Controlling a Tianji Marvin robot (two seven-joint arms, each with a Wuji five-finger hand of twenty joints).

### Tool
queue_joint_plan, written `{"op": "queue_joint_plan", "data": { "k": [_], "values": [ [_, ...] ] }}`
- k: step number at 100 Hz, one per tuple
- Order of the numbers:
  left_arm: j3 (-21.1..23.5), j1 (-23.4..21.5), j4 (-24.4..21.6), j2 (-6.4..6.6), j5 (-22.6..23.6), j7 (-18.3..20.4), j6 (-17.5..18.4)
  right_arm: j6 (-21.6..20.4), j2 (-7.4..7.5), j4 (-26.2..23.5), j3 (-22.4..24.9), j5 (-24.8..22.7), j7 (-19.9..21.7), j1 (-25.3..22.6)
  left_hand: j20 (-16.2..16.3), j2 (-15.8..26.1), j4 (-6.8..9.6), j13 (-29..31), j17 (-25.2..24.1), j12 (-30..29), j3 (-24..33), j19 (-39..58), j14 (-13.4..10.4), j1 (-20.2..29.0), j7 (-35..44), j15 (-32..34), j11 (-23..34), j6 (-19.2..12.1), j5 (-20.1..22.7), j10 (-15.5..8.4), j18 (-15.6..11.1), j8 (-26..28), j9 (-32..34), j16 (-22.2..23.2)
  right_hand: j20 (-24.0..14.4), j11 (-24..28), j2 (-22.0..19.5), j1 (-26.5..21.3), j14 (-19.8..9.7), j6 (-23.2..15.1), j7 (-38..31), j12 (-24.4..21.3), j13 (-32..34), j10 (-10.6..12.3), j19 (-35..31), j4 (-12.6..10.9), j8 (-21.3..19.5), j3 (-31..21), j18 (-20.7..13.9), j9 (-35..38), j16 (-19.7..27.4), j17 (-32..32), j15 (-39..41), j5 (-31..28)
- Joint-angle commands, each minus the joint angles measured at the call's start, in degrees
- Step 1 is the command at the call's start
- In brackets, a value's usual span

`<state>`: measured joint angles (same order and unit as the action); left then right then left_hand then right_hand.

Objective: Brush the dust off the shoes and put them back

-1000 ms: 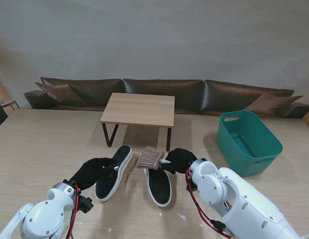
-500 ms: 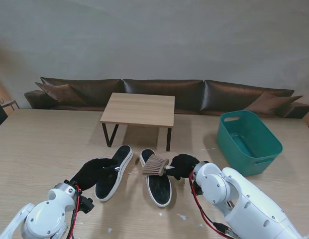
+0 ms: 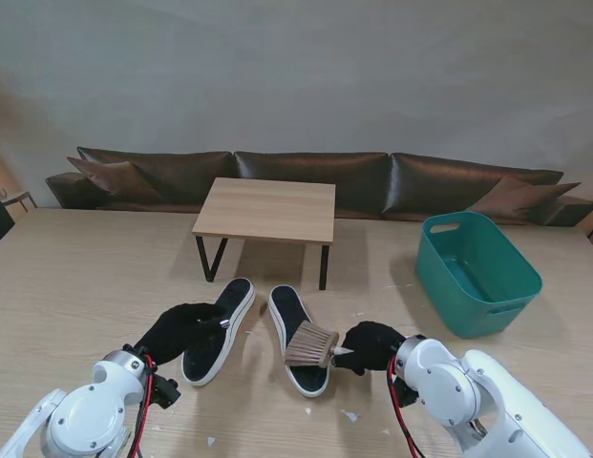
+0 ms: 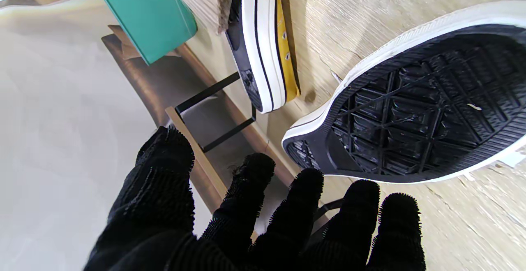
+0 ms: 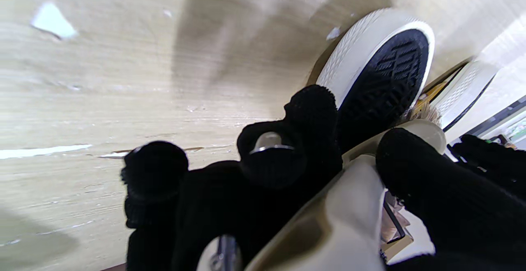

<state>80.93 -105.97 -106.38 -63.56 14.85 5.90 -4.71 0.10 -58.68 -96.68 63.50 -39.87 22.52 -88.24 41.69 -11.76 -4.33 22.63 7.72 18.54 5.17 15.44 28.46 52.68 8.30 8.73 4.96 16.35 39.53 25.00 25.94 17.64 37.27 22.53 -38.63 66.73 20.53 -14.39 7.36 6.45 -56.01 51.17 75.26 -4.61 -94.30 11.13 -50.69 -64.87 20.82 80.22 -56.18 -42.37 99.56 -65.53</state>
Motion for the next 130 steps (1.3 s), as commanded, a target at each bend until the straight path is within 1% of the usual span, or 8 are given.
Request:
{"op": "queue_joint_plan", "data": {
  "k": [1, 18, 35, 55, 70, 84, 95, 130],
  "values": [
    [0.18, -0.15, 0.05, -0.13, 0.03, 0.99, 0.27, -1.09, 0.57, -1.19, 0.44, -0.23, 1.44, -1.75, 0.85, 3.31, 2.72, -0.36, -0.55, 0.32, -1.49, -1.58, -0.97, 2.06, -0.31, -1.29, 0.14, 0.28, 0.61, -0.59, -2.04, 0.31, -0.33, 0.37, -0.17, 2.16, -2.44, -1.1, -7.83, 3.61, -2.9, -0.1, -0.1, -1.01, -4.15, -2.51, -1.25, -3.55, -0.91, 2.82, -0.88, -22.62, 3.83, -6.62],
    [0.28, -0.12, 0.16, -0.14, 0.08, 0.92, 0.44, -3.64, 1.03, -3.08, 3.2, 0.16, 3.42, -4.92, 0.84, 3.31, 2.72, -0.34, -0.54, 0.32, -1.54, -1.59, -0.93, 2.07, -0.17, -1.28, 0.13, 0.29, 0.95, -0.56, -2.02, 0.37, -0.34, 0.37, -0.1, 2.07, -2.27, -1.46, -7.52, 4.15, -2.84, -0.14, -0.12, -1.48, -4.02, -2.56, -1.25, -3.74, -0.57, 2.82, -0.87, -22.56, 3.85, -6.48],
    [0.32, 0.0, 0.28, -0.09, 0.02, 1.19, 0.5, -4.68, 1.25, -4.1, 4.25, 1.13, 4.57, -6.22, 0.85, 3.28, 2.73, -0.37, -0.6, 0.32, -1.56, -1.62, -0.95, 2.14, -0.18, -1.29, 0.14, 0.32, 0.95, -0.46, -1.98, 0.36, -0.32, 0.37, -0.08, 2.05, -2.25, -1.6, -7.1, 4.33, -2.74, -0.14, -0.15, -1.57, -3.97, -2.54, -1.23, -3.72, -0.26, 2.83, -0.83, -22.55, 3.82, -6.51],
    [0.63, -0.15, 0.13, -0.03, 0.21, 1.4, 0.5, -3.32, 0.59, -6.52, 4.95, 2.26, 2.04, -6.97, 0.85, 3.3, 2.73, -0.38, -0.57, 0.32, -1.62, -1.61, -1.03, 2.14, -0.24, -1.29, 0.13, 0.26, 0.81, -0.49, -2.0, 0.35, -0.34, 0.36, -0.1, 2.1, -2.09, -1.53, -6.94, 4.42, -2.72, -0.11, -0.15, -1.81, -4.01, -2.54, -1.23, -3.93, 0.11, 2.83, -0.84, -22.54, 3.91, -6.69],
    [0.84, -0.17, 0.1, 0.04, 0.34, 1.67, 0.62, -1.12, -0.09, -8.02, 3.76, 2.76, -0.58, -5.6, 0.86, 3.33, 2.73, -0.34, -0.57, 0.32, -1.68, -1.61, -0.95, 2.12, -0.21, -1.29, 0.16, 0.22, 0.89, -0.63, -2.03, 0.36, -0.27, 0.36, -0.1, 2.09, -2.01, -1.53, -6.67, 4.57, -2.64, -0.12, -0.16, -1.96, -4.0, -2.53, -1.23, -4.03, 0.2, 2.83, -0.83, -22.53, 3.92, -6.74],
    [1.36, -0.07, 0.06, 0.13, 0.41, 2.14, 0.67, 1.45, -0.83, -7.74, 0.24, 2.63, -3.64, -2.25, 0.85, 3.36, 2.74, -0.35, -0.59, 0.32, -1.71, -1.63, -1.02, 2.17, -0.31, -1.31, 0.15, 0.29, 0.67, -0.65, -2.01, 0.32, -0.23, 0.35, -0.11, 2.05, -2.01, -1.4, -6.66, 4.46, -2.61, -0.14, -0.16, -1.81, -4.0, -2.52, -1.25, -4.08, 0.2, 2.8, -0.81, -22.53, 3.92, -6.74],
    [1.94, -0.03, -0.04, 0.19, 0.51, 2.45, 0.76, 4.12, -1.6, -5.79, -4.03, 2.96, -6.52, 1.69, 0.85, 3.37, 2.75, -0.35, -0.61, 0.32, -1.73, -1.64, -1.01, 2.19, -0.28, -1.3, 0.16, 0.29, 0.73, -0.62, -2.07, 0.33, -0.2, 0.35, -0.1, 2.04, -1.91, -1.38, -6.66, 4.39, -2.58, -0.15, -0.16, -1.83, -3.98, -2.53, -1.26, -4.2, 0.23, 2.84, -0.81, -22.52, 3.92, -6.77],
    [3.26, -0.87, -0.79, 0.24, 1.0, 2.64, 1.07, 11.09, -4.53, 5.85, -19.32, 5.59, -12.83, 16.57, 0.85, 3.39, 2.76, -0.26, -0.57, 0.33, -1.79, -1.63, -1.06, 2.2, -0.21, -1.27, 0.17, 0.21, 0.84, -0.72, -1.95, 0.36, -0.13, 0.36, -0.12, 2.12, -1.88, -0.89, -6.66, 4.02, -2.61, -0.13, -0.16, -1.59, -3.89, -2.51, -1.33, -4.55, 0.4, 2.84, -0.8, -22.5, 3.93, -6.87]
  ]
}}
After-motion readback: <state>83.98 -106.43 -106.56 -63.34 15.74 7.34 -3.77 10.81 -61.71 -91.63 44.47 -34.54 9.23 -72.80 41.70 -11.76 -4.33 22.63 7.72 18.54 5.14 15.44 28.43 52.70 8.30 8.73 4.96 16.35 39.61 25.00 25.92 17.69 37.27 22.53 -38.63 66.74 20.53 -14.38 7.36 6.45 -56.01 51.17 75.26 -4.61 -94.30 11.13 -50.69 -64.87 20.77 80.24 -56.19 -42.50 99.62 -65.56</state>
